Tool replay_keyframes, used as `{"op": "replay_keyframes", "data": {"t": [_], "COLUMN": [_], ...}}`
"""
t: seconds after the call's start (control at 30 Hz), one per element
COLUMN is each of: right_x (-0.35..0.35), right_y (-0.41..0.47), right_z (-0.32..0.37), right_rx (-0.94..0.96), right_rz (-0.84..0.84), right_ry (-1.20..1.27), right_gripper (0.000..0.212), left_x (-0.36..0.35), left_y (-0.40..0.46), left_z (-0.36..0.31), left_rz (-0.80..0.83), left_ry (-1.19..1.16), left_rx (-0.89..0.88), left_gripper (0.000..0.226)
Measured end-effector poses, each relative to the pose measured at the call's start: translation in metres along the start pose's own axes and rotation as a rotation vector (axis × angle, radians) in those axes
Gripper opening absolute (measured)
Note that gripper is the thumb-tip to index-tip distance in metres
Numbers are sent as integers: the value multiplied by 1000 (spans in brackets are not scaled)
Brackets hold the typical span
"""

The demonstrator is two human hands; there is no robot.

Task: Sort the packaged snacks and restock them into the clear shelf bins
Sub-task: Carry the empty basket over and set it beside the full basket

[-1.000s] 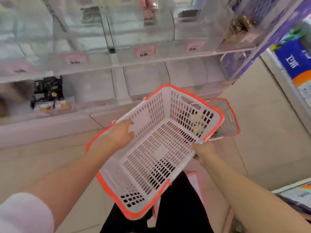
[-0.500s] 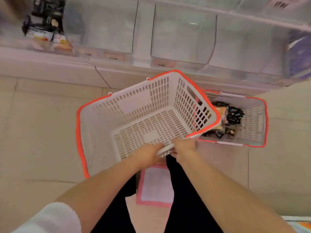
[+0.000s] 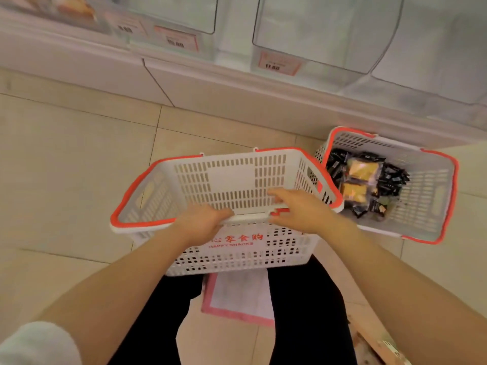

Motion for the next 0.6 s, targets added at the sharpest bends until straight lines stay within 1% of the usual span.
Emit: {"op": "replay_keyframes", "data": {"t": [0.03, 0.07, 0.1, 0.13, 0.17, 0.23, 0.3, 0.4, 0.5, 0.6], "right_x": [-7, -12, -15, -15, -14, -18, -25, -50, -75, -81], "right_y": [8, 14, 23, 32, 42, 62, 83, 114, 138, 149], "right_z": [-6, -10, -14, -15, -15, -15, -21, -34, -51, -64], "right_rx": [-4, -1, 9, 26, 36, 38, 35, 45, 81, 181], "right_rz": [137, 221, 229, 178, 103, -10, -54, -9, 19, -8], "right_ry": [-14, -82, -172, -270, -350, -425, -395, -317, -278, -211], "right_gripper": [63, 57, 42, 24, 14, 14, 14, 13, 17, 17], "left_x": [1, 1, 1, 1, 1, -2, -9, -25, -49, -60], "left_y": [2, 3, 4, 7, 11, 24, 40, 68, 98, 116], "left_z": [7, 15, 24, 32, 41, 58, 74, 96, 106, 105], "left_rz": [-15, -29, -46, -60, -70, -82, -91, -64, -21, -61], "left_ry": [29, 66, 114, 164, 204, 238, 274, 326, 337, 364], "left_rx": [11, 25, 43, 62, 80, 108, 123, 125, 99, 43], "left_gripper": [30, 34, 37, 39, 40, 39, 39, 41, 35, 30]}}
Point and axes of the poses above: each hand's wrist, its own y-axis towards the middle knuckle, its own x-axis out of the back of the hand, z = x × y, the point moved 7 cm from there along y, towards the middle knuckle
